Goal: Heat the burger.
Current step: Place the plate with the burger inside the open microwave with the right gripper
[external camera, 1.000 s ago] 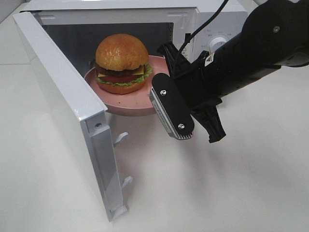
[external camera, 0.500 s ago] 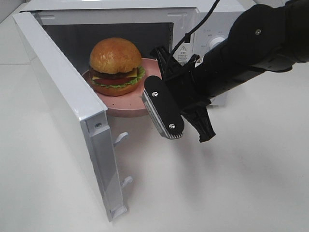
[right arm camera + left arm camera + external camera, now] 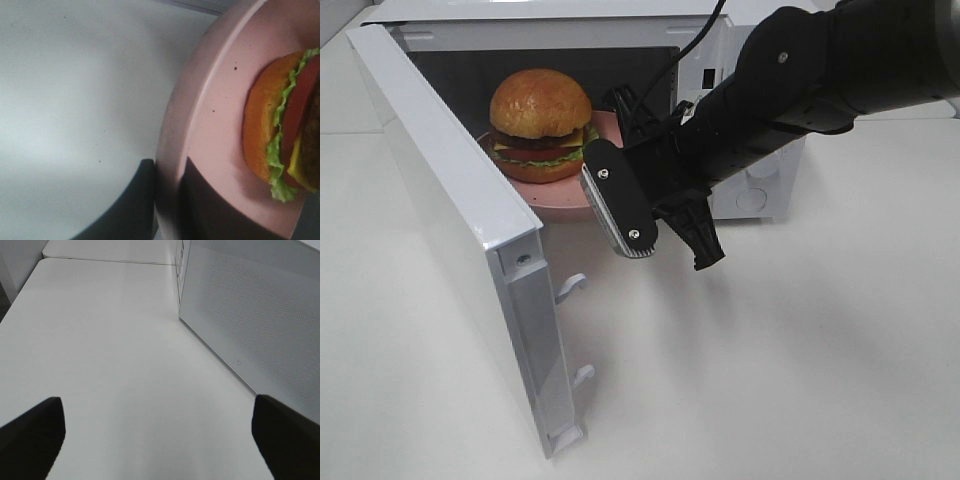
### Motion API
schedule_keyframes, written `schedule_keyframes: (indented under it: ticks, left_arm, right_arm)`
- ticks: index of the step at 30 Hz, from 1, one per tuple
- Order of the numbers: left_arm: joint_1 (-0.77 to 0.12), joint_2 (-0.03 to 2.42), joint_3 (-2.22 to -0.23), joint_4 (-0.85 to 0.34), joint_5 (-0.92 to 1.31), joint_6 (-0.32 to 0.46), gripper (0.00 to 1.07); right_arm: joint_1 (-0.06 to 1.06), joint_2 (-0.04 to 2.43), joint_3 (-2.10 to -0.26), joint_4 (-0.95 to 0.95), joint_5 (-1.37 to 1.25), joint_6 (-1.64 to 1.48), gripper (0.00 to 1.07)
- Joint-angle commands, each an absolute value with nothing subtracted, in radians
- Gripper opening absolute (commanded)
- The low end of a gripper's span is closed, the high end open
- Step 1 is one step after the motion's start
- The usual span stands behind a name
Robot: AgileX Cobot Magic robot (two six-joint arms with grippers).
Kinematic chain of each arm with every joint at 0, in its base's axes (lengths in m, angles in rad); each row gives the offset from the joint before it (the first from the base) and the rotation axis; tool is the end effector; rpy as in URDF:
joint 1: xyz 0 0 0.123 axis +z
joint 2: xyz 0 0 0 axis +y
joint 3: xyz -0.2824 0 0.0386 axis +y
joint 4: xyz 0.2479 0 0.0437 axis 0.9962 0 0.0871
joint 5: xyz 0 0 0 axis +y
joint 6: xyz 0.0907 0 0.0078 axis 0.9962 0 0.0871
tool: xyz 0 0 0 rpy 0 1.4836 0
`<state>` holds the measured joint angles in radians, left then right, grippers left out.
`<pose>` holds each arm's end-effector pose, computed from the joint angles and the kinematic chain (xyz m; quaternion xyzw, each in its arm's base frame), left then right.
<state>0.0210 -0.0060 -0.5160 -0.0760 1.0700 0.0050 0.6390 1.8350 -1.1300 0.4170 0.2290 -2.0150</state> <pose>-0.0081 -0.0062 0.2810 -0.0047 0.8493 -0.0311 0.5270 0.3075 0.2390 0.1913 -0.8464 0.3877 -0.1309 0.3409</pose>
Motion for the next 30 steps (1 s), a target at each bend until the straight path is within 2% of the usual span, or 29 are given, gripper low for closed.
schedule_keyframes:
  ticks: [1,11,30]
  left_arm:
    - [0.023,-0.012,-0.516,-0.079,1.069,0.005,0.93]
    - [0.023,-0.012,-0.516,-0.079,1.069,0.005,0.93]
    - [0.023,-0.012,-0.516,-0.079,1.069,0.005,0.93]
  right_arm:
    - [0.638,1.835,-1.167,0.431,0.174,-2.006,0.08]
    - [0.627,1.903,-1.255,0.398,0.173,-1.931,0.08]
    - [0.592,1.944,-1.301,0.269,0.172,-1.770,0.09]
